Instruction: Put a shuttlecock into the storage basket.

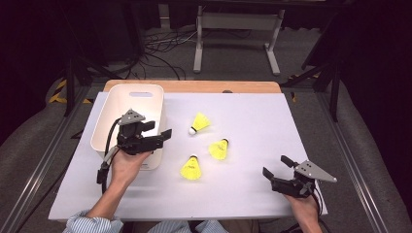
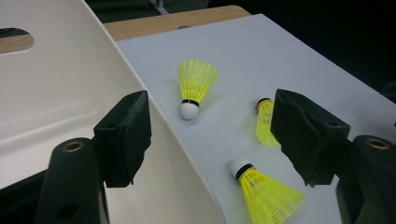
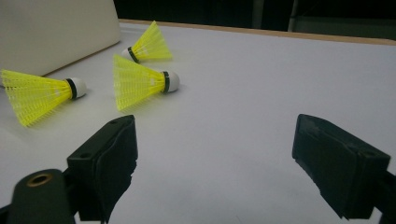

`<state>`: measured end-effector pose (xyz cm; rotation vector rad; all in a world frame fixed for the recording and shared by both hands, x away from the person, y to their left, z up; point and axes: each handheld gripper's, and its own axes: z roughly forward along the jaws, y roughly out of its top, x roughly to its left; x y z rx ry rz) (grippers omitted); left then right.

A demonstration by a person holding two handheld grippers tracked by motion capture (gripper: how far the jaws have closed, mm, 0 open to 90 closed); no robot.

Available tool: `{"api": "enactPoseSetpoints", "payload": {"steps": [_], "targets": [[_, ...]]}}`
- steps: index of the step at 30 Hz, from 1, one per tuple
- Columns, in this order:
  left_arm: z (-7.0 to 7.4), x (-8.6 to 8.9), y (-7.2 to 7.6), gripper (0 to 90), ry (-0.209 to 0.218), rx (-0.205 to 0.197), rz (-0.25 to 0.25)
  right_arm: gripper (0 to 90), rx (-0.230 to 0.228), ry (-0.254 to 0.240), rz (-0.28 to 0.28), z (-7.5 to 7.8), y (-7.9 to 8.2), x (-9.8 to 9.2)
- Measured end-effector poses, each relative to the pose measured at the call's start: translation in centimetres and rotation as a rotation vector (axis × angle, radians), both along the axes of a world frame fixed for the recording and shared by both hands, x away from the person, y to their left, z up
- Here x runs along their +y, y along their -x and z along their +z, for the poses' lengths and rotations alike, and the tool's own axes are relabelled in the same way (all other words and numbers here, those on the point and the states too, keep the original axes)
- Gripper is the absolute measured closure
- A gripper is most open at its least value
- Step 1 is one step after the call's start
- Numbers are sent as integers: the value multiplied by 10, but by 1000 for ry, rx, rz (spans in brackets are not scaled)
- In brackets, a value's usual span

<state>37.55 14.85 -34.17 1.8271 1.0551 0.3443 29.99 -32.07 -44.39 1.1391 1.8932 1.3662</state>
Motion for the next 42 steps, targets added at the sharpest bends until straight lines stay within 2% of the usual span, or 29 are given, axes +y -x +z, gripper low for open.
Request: {"api": "enactPoseSetpoints", "payload": {"steps": [5,16,24,42], "targets": [[2,-5,-1,316,-9,15,-15,145,1,-1,1,0,0,0],[10,-11,1,324,-34,9,-33,146,-4,3,7,0,0,1],[10,-22,1,329,-67,33,-73,146,-2,3,8,0,0,1],[8,-38,3,334,-133,77,-114,146,-1,4,11,0,0,1]]}}
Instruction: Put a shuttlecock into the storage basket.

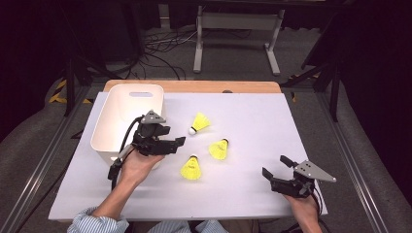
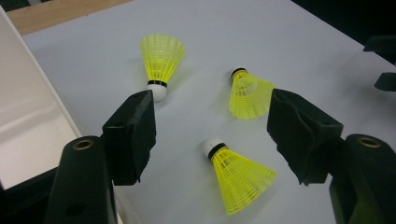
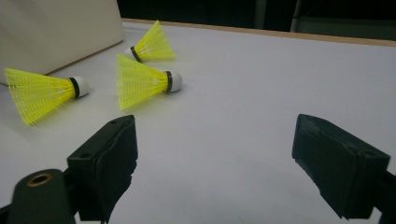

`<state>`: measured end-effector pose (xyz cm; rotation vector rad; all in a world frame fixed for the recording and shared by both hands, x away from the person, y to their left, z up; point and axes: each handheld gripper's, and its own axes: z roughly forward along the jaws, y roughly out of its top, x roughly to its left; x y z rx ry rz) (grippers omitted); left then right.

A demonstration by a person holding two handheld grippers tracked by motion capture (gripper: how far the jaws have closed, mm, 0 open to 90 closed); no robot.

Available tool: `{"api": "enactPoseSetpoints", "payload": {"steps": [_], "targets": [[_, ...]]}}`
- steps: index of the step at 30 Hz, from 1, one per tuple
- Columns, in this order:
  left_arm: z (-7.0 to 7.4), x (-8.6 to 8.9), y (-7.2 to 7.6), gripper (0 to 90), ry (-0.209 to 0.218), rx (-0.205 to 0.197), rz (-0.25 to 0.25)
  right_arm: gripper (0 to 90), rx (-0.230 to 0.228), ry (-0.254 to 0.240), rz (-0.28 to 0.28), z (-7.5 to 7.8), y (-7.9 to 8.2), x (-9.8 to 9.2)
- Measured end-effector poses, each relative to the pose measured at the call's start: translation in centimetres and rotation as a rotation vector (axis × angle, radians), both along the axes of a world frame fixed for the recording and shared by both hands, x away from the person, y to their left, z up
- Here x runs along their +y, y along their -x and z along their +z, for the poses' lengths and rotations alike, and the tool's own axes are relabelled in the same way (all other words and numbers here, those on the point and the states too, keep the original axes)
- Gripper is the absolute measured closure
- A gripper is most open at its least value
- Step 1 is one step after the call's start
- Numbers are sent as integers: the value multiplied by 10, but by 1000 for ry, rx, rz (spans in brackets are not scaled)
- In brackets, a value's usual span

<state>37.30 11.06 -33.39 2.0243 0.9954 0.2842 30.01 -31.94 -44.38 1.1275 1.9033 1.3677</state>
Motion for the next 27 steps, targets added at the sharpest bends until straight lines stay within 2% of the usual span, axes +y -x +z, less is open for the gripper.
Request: {"api": "enactPoseSetpoints", "payload": {"steps": [16,19,27], "targets": [[-5,-9,3,336,-59,31,-19,146,0,2,2,0,0,0],[-6,-11,4,336,-62,40,-19,146,-2,1,1,0,0,0],[-9,-12,6,345,-55,32,-10,146,-2,3,2,0,1,0]]}}
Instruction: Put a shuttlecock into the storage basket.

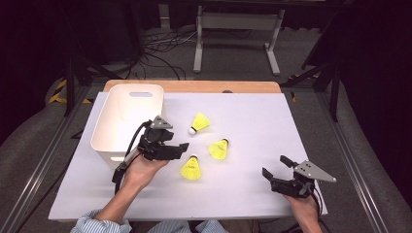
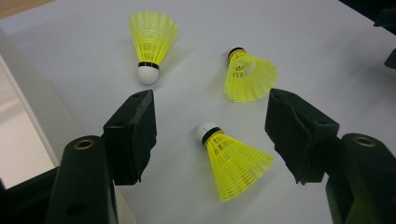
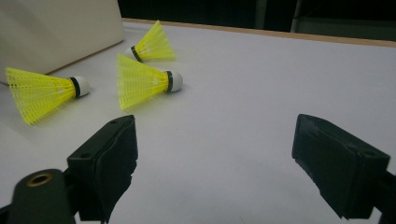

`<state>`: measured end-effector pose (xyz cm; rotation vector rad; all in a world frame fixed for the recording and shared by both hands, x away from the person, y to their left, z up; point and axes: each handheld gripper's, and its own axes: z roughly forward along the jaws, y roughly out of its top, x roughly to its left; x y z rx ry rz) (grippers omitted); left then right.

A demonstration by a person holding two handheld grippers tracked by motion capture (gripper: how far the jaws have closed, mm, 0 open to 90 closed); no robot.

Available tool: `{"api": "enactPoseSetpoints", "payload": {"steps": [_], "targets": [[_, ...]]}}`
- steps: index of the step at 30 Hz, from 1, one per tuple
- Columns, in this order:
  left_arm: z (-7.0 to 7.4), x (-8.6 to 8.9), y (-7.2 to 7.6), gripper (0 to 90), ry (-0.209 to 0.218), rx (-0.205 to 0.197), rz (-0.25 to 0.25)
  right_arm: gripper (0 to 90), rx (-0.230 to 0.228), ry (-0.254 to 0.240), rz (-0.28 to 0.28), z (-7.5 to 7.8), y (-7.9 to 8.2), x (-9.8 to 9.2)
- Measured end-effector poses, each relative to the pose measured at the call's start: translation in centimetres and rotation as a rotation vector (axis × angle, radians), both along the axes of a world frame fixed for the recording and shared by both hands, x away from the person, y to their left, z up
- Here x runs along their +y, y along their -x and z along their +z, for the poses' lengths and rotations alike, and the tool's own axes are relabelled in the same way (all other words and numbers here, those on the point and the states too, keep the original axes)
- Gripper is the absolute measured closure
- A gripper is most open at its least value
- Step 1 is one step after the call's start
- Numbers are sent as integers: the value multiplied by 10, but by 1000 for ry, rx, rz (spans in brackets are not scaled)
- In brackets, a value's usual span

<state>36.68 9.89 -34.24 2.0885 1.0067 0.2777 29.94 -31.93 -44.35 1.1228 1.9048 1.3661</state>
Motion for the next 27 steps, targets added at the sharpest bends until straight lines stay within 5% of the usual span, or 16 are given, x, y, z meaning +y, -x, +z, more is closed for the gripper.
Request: {"api": "enactPoseSetpoints", "payload": {"steps": [27], "targets": [[-12,-17,11,362,-82,38,-12,147,0,7,3,0,0,1]]}}
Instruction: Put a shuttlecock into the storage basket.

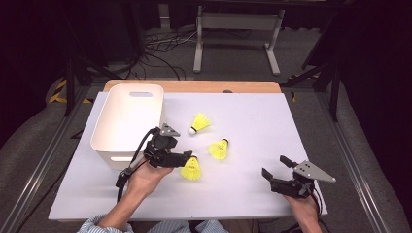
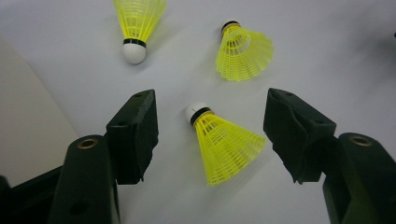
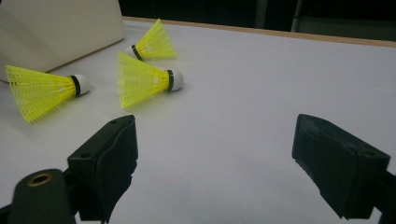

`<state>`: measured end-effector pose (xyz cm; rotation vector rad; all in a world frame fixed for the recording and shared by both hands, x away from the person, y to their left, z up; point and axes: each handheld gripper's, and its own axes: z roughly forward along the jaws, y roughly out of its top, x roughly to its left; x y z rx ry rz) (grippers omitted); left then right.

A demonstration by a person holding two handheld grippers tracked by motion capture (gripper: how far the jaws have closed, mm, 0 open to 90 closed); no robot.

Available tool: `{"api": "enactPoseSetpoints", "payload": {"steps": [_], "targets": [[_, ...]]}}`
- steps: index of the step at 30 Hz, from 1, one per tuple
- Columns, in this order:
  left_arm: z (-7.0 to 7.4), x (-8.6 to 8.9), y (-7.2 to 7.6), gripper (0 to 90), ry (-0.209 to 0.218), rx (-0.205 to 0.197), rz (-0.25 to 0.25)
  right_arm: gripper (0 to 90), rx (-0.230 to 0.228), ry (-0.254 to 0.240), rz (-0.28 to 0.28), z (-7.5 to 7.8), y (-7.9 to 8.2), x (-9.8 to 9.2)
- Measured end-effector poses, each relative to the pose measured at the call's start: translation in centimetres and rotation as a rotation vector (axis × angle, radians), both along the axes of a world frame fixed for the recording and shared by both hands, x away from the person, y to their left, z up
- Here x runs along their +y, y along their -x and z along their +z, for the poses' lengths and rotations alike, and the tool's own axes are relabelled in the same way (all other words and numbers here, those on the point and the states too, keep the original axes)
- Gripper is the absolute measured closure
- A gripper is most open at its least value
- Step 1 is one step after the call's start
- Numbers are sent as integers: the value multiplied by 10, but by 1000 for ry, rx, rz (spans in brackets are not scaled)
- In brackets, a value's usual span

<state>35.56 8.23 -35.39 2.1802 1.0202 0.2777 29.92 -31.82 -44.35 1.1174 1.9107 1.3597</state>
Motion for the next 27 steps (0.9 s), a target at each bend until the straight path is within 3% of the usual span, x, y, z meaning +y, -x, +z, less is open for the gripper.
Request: {"api": "enactPoseSetpoints", "payload": {"steps": [13,20,27], "targets": [[-12,-5,1,375,-25,35,0,147,1,-1,4,0,0,0],[-19,-7,3,371,-62,41,-10,146,-3,3,6,0,-1,0],[-24,-7,3,373,-65,63,-13,147,-2,-1,4,0,-1,0]]}}
